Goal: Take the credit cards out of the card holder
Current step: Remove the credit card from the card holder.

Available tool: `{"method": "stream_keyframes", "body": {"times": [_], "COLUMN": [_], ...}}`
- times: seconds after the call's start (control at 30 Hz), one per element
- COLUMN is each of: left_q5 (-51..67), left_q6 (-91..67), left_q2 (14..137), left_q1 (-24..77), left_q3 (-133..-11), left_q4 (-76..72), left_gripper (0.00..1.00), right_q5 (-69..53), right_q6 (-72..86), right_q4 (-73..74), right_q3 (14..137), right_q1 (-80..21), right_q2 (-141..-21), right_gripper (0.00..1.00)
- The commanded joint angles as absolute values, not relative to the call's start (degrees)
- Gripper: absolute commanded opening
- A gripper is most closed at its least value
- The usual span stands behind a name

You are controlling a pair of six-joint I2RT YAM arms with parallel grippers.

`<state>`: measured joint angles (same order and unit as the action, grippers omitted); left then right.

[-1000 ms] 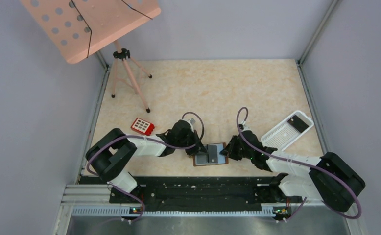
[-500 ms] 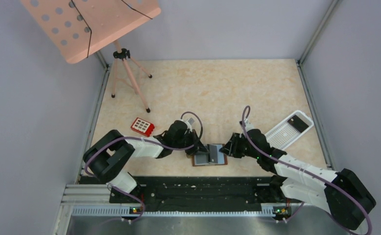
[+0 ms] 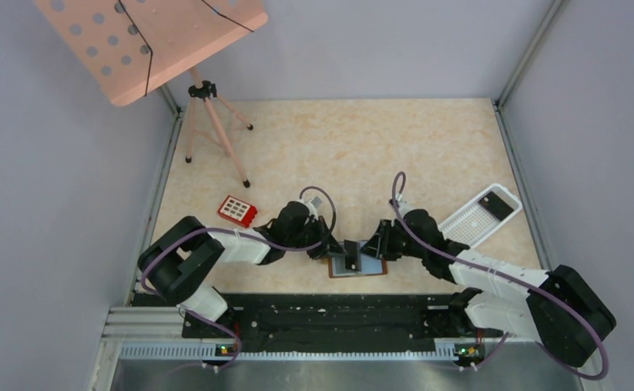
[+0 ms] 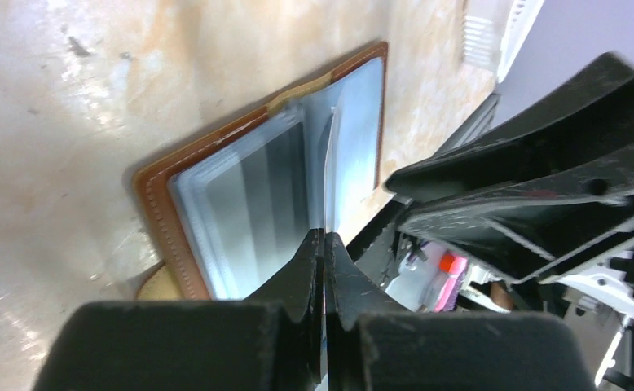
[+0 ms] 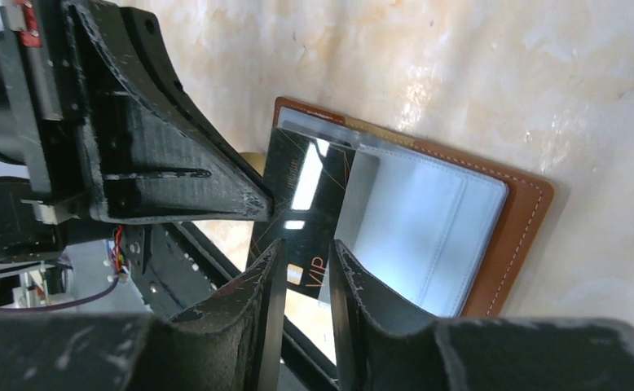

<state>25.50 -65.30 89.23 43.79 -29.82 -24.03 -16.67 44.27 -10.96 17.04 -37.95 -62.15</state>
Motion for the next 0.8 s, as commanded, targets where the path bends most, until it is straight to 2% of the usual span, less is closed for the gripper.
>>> {"method": "stream_keyframes", "body": {"times": [0.0,0.27,0.5,0.77], "left_q5": [24.30,21.05,31.43,38.96], "left_q6": [-59.69,-45.45,-39.42,-37.82], "left_q2": [86.28,75.89,69.86,65.53], "left_q1": [43.06,41.77,41.75,41.75], "left_q3": [-31.52,-35.63,-35.80,-35.11], "left_q4": [-19.20,-2.98,-1.74,-2.28], "left_gripper": [0.00,0.00,0.00,0.00], "right_q5": [-16.38,-18.57,-32.28,-45.68], "right_q6": [40.67,29.07,23.27,22.15], "right_q4": [-9.70,-0.19,4.22,1.74], "right_q3": [22.23,31.58,37.42,38.32], "right_q1": [-37.33,-36.32,-34.06,-33.67], "right_q2": [-60.02,-57.27,-59.01,-64.60], "right_gripper": [0.27,0.32,0.43,0.51]}}
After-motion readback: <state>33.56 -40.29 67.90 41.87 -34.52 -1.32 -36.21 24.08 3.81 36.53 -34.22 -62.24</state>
